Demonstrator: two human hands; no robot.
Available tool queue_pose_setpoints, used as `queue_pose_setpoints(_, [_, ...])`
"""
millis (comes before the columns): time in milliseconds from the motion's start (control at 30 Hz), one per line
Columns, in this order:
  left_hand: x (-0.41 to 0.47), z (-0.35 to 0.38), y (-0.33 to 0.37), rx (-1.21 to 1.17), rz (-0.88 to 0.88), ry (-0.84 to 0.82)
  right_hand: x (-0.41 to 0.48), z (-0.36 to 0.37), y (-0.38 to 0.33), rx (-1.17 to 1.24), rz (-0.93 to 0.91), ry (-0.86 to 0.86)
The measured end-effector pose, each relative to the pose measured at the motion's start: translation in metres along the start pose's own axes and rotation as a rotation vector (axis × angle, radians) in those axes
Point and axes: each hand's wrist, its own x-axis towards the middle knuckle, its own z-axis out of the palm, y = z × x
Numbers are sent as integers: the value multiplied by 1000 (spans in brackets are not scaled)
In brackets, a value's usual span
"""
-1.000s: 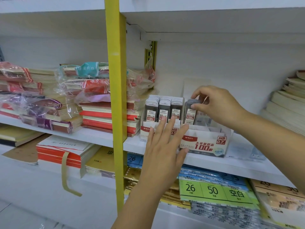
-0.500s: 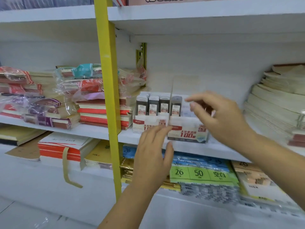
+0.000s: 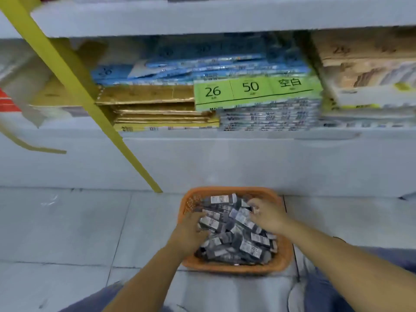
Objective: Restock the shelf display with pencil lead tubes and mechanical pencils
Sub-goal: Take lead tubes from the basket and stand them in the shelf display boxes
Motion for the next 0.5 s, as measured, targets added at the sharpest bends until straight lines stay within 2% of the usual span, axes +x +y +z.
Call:
queue_pose_setpoints(67, [14, 23, -16, 25, -40, -36, 11, 21, 15, 31, 42, -30])
queue_pose_setpoints(233, [47, 46, -37, 185, 63, 102, 28, 61, 24, 4, 35, 2])
queue_pose_setpoints(367, [74, 50, -43, 412, 72, 68, 34, 88, 20, 11, 57, 18])
queue_pose_setpoints(500, [92, 50, -40, 402, 36, 102, 39, 93, 24, 54, 91, -15])
